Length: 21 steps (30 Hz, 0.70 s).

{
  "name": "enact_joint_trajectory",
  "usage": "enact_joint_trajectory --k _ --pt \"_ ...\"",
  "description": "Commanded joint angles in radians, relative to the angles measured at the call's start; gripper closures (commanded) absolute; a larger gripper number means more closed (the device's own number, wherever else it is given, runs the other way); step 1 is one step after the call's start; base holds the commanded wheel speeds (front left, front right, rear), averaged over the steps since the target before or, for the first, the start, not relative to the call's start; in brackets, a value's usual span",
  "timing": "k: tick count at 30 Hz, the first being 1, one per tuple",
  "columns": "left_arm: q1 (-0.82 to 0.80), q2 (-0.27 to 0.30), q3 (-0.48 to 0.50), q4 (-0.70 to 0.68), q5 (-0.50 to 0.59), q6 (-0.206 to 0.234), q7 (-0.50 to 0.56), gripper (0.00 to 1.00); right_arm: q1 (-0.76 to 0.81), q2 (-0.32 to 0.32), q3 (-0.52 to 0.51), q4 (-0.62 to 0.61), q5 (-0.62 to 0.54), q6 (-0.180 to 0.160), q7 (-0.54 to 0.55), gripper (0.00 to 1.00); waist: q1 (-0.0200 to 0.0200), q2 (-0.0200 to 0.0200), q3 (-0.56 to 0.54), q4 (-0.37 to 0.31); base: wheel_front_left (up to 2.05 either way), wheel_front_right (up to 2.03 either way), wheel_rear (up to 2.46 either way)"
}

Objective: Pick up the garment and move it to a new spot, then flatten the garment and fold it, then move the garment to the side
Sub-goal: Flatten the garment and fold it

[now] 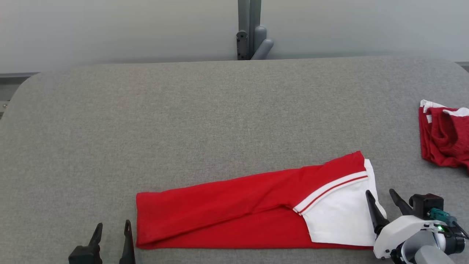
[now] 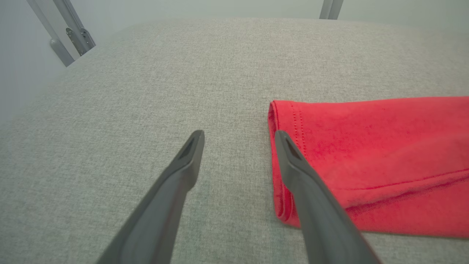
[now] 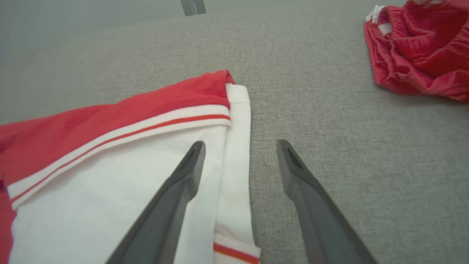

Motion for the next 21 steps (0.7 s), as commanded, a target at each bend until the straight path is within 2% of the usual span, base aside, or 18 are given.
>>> enact_joint_trajectory --k 1,5,9,10,11,12,16,21 --pt "-0.021 0.001 -0.006 -0.005 0.009 0.000 0.001 0.00 -0.027 0.012 0.010 0.045 -0.006 -0.002 -0.002 0.00 0.0000 0.0000 0.019 0.026 0.00 0.00 0.00" --pt "-0.024 0.000 -0.007 -0.006 0.008 0.005 0.001 0.00 -0.064 0.024 0.024 0.138 -0.005 -0.002 0.010 0.00 0.0000 0.0000 0.027 0.041 0.00 0.00 0.00" --pt "-0.018 -0.002 -0.006 -0.011 0.004 0.004 0.001 0.00 -0.080 0.061 0.085 0.224 0.036 -0.001 0.054 0.00 0.0000 0.0000 0.033 0.051 0.00 0.00 0.00" --pt "-0.016 -0.002 -0.005 -0.011 0.003 0.004 0.001 0.00 -0.083 0.065 0.102 0.235 0.047 0.000 0.056 0.34 0.0000 0.0000 0.034 0.052 0.00 0.00 0.00" --pt "-0.014 -0.002 -0.004 -0.011 0.001 0.004 0.001 0.00 -0.084 0.065 0.116 0.246 0.058 0.001 0.060 0.80 0.0000 0.0000 0.034 0.053 0.00 0.00 0.00" --pt "-0.013 -0.002 -0.006 -0.011 -0.004 0.004 0.001 0.00 -0.084 0.064 0.128 0.254 0.074 0.002 0.062 1.00 0.0000 0.0000 0.036 0.052 0.00 0.00 0.00" --pt "-0.015 -0.002 -0.017 -0.008 -0.012 0.005 0.001 0.00 -0.098 0.019 0.131 0.284 0.114 -0.003 0.041 1.00 0.0000 0.0000 0.038 0.046 0.00 0.00 0.00" --pt "-0.031 -0.002 -0.038 -0.003 -0.023 0.009 0.001 0.00 -0.139 -0.042 0.056 0.305 0.126 -0.008 0.006 1.00 0.0000 0.0000 0.038 0.034 0.00 0.00 0.00"
